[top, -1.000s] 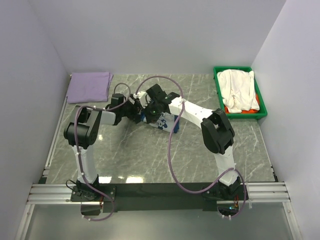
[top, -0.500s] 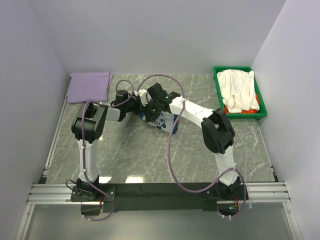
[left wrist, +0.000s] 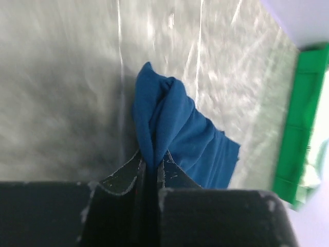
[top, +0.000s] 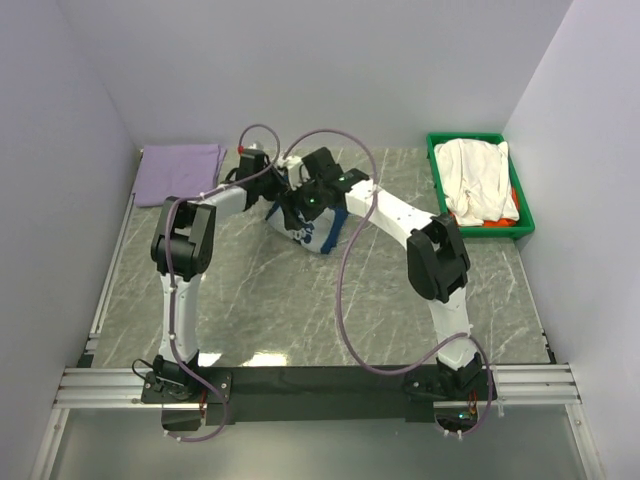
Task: Fold and stack the t-shirts
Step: Neatly place the folded tshirt to the corner
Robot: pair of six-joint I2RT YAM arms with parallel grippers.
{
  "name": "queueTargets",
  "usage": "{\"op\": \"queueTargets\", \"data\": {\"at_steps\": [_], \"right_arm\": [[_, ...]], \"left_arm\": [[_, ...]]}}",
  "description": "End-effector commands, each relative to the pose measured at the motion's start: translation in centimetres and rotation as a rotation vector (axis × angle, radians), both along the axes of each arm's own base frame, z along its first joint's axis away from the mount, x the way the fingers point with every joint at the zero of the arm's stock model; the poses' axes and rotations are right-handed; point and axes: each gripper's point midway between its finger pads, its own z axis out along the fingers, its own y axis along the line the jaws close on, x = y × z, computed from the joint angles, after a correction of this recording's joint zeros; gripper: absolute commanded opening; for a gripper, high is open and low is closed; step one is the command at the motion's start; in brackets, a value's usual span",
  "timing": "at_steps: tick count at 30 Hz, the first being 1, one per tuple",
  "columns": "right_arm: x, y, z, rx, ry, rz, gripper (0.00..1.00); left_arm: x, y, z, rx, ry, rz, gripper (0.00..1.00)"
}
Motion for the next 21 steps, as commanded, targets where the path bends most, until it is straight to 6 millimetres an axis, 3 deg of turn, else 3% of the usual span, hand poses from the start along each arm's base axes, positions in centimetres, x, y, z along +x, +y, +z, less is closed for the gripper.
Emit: {"op": "queueTargets", "data": {"at_steps": [1, 2, 5, 10, 11, 13, 17, 21], "right_arm": [[2.7, -3.7, 3.7, 0.024, -0.063, -0.097, 0.81], [2.8, -4.5, 4.5, 0.031, -0.070, -0.100, 0.86], [3.5, -7.1, 4.4, 0.015, -0.065, -0.139, 0.88], [3.6, -10.1, 3.0, -0.039, -0.055, -0.180, 0.90], [3.6, -10.4, 3.0, -0.041, -0.055, -0.184, 0.90], [3.3, -10.7, 2.5, -0.054, -0.049, -0.187, 0.90], [3.2, -10.8, 2.0, -0.061, -0.043, -0.189, 0.91], [3.1, -10.7, 1.6, -0.068, -0.038, -0.178, 0.91]], "left_arm": [[2.2, 4.5, 2.8, 0.252, -0.112, -0.006, 0.01], [2.9, 5.3, 3.8, 0.298, -0.153, -0.019, 0.01], [4.5, 7.4, 6.1, 0.360, -0.224, -0.018, 0.01], [6.6, 11.3, 9.3, 0.453, -0.311, -0.018, 0.01], [7.4, 12.6, 10.6, 0.488, -0.347, -0.014, 0.01], [8.0, 14.5, 11.4, 0.529, -0.360, -0.016, 0.01], [9.2, 16.8, 15.1, 0.581, -0.445, -0.016, 0.01], [10.0, 18.5, 17.1, 0.655, -0.490, -0.005, 0.01]]}}
